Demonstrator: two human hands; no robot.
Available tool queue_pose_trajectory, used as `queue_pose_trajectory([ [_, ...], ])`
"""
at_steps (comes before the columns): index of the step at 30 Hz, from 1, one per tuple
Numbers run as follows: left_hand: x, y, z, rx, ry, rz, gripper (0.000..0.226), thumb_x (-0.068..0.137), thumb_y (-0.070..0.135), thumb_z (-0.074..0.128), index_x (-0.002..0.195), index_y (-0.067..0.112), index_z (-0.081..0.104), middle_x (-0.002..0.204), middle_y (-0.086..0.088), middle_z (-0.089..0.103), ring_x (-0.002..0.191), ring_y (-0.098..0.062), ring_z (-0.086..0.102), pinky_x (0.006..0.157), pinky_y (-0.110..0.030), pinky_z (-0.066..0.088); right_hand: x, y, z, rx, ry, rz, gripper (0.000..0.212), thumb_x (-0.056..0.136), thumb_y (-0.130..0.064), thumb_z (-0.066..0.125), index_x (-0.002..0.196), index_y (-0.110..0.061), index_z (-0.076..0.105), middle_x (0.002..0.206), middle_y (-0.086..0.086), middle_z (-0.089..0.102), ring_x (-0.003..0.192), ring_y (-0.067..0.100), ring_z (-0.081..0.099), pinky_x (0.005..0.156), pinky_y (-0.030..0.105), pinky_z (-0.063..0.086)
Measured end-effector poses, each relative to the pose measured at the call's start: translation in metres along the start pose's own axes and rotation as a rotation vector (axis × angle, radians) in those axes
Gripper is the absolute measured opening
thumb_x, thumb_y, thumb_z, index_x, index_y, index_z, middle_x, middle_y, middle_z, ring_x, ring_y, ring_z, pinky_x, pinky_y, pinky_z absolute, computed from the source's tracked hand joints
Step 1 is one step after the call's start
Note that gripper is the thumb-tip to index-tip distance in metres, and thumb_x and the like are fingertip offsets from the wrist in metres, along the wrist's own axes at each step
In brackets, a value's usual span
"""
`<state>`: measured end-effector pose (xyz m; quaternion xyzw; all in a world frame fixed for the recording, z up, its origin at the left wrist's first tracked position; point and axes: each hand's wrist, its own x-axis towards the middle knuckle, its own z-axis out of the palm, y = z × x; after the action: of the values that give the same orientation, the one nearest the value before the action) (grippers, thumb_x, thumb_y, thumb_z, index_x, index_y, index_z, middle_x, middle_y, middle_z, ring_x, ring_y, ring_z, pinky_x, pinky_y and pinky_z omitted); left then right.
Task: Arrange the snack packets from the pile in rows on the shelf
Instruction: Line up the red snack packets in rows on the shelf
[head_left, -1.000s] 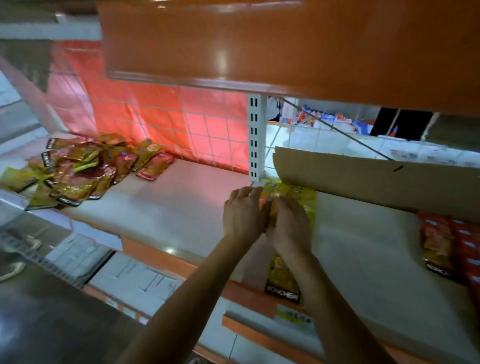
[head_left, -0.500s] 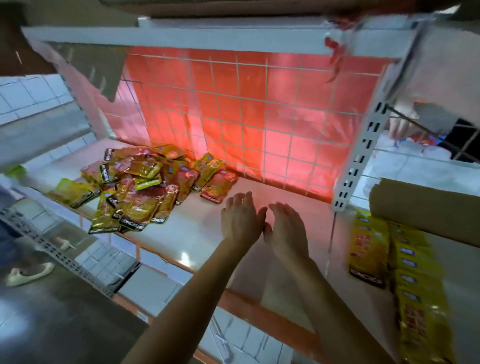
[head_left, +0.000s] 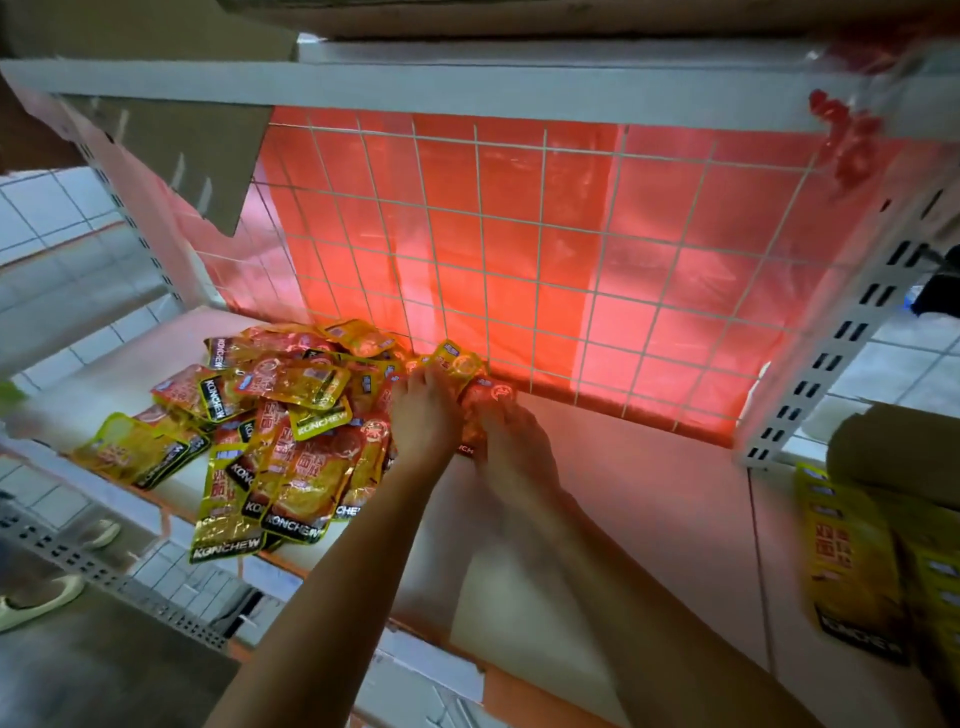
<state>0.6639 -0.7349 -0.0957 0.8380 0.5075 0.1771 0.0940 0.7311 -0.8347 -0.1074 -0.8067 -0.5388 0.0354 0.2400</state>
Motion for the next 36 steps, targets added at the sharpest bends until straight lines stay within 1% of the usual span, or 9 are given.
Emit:
queue_pose_trajectory([
  [3, 0.015, -0.008, -0.001, -0.012, -0.02, -0.014, 0.041, 0.096, 0.03, 0.046, 0.129, 0.006, 0.046, 0.128, -0.014, 0.056, 0.122, -0.038, 0.043, 0.097, -0.042, 0.032, 0.013, -0.004, 0.008, 0.022, -0.014, 0.051, 0.04, 0.092, -0.029, 0.048, 0.132, -0.022, 0.046, 0.137, 0.009, 0.043, 0.123, 0.033, 0.042, 0.1, 0.037, 0.035],
  [7, 0.023, -0.013, 0.002, 0.007, -0.043, -0.013, 0.046, 0.094, 0.035, 0.051, 0.13, 0.007, 0.044, 0.126, -0.014, 0.058, 0.125, -0.036, 0.039, 0.099, -0.043, 0.033, 0.023, -0.003, 0.02, -0.028, -0.06, 0.174, 0.043, 0.094, -0.043, 0.044, 0.135, -0.028, 0.043, 0.144, 0.012, 0.032, 0.129, 0.034, 0.032, 0.104, 0.04, 0.031],
  [14, 0.02, -0.014, 0.009, 0.098, 0.046, 0.089, 0.052, 0.088, 0.034, 0.057, 0.132, 0.01, 0.045, 0.124, -0.009, 0.057, 0.12, -0.03, 0.043, 0.096, -0.037, 0.034, 0.025, -0.002, 0.019, -0.081, 0.081, 0.32, 0.032, 0.092, -0.036, 0.049, 0.121, -0.024, 0.054, 0.125, 0.009, 0.047, 0.113, 0.029, 0.045, 0.09, 0.035, 0.038],
  [18, 0.016, -0.007, 0.012, 0.035, 0.077, 0.207, 0.052, 0.083, 0.029, 0.062, 0.13, 0.012, 0.05, 0.119, -0.009, 0.06, 0.116, -0.03, 0.049, 0.096, -0.037, 0.033, 0.026, 0.005, 0.008, 0.01, 0.061, 0.448, 0.06, 0.081, -0.034, 0.068, 0.129, -0.014, 0.038, 0.131, 0.015, 0.039, 0.117, 0.033, 0.043, 0.094, 0.036, 0.04],
  [22, 0.008, 0.007, 0.013, 0.018, 0.143, 0.33, 0.04, 0.077, 0.029, 0.071, 0.111, 0.01, 0.061, 0.101, -0.011, 0.066, 0.101, -0.032, 0.06, 0.11, -0.043, 0.028, 0.013, 0.018, -0.002, 0.184, 0.097, 0.507, 0.062, 0.079, -0.03, 0.07, 0.127, -0.01, 0.036, 0.125, 0.017, 0.041, 0.115, 0.036, 0.045, 0.088, 0.036, 0.041],
  [25, -0.003, 0.022, 0.011, -0.079, 0.138, 0.377, 0.027, 0.082, 0.023, 0.068, 0.104, 0.008, 0.064, 0.097, -0.014, 0.065, 0.094, -0.036, 0.06, 0.091, -0.042, 0.041, -0.001, 0.03, -0.011, 0.286, 0.159, 0.472, 0.054, 0.081, -0.031, 0.068, 0.124, -0.012, 0.041, 0.117, 0.012, 0.046, 0.108, 0.036, 0.053, 0.081, 0.038, 0.043],
  [28, -0.015, 0.037, 0.007, -0.205, 0.122, 0.402, 0.029, 0.089, 0.038, 0.062, 0.106, 0.015, 0.062, 0.096, -0.01, 0.068, 0.089, -0.036, 0.062, 0.07, -0.04, 0.041, -0.015, 0.043, -0.024, 0.338, 0.242, 0.521, 0.055, 0.079, -0.023, 0.067, 0.127, -0.017, 0.041, 0.119, 0.008, 0.054, 0.11, 0.034, 0.055, 0.085, 0.037, 0.043],
  [32, -0.036, 0.064, 0.003, -0.499, 0.078, 0.339, 0.04, 0.083, 0.053, 0.064, 0.091, 0.014, 0.061, 0.076, -0.007, 0.067, 0.077, -0.033, 0.062, 0.06, -0.039, 0.045, -0.037, 0.064, -0.046, 0.42, 0.333, 0.6, 0.052, 0.084, -0.024, 0.066, 0.13, -0.017, 0.043, 0.12, 0.009, 0.062, 0.108, 0.033, 0.06, 0.086, 0.034, 0.043],
  [36, -0.051, 0.088, 0.013, -0.589, -0.042, 0.197, 0.026, 0.08, 0.041, 0.074, 0.092, 0.019, 0.068, 0.086, 0.003, 0.072, 0.081, -0.02, 0.064, 0.069, -0.03, 0.045, -0.062, 0.082, -0.072, 0.472, 0.435, 0.636, 0.042, 0.088, -0.022, 0.062, 0.127, -0.016, 0.046, 0.114, 0.012, 0.065, 0.102, 0.034, 0.062, 0.087, 0.038, 0.048],
])
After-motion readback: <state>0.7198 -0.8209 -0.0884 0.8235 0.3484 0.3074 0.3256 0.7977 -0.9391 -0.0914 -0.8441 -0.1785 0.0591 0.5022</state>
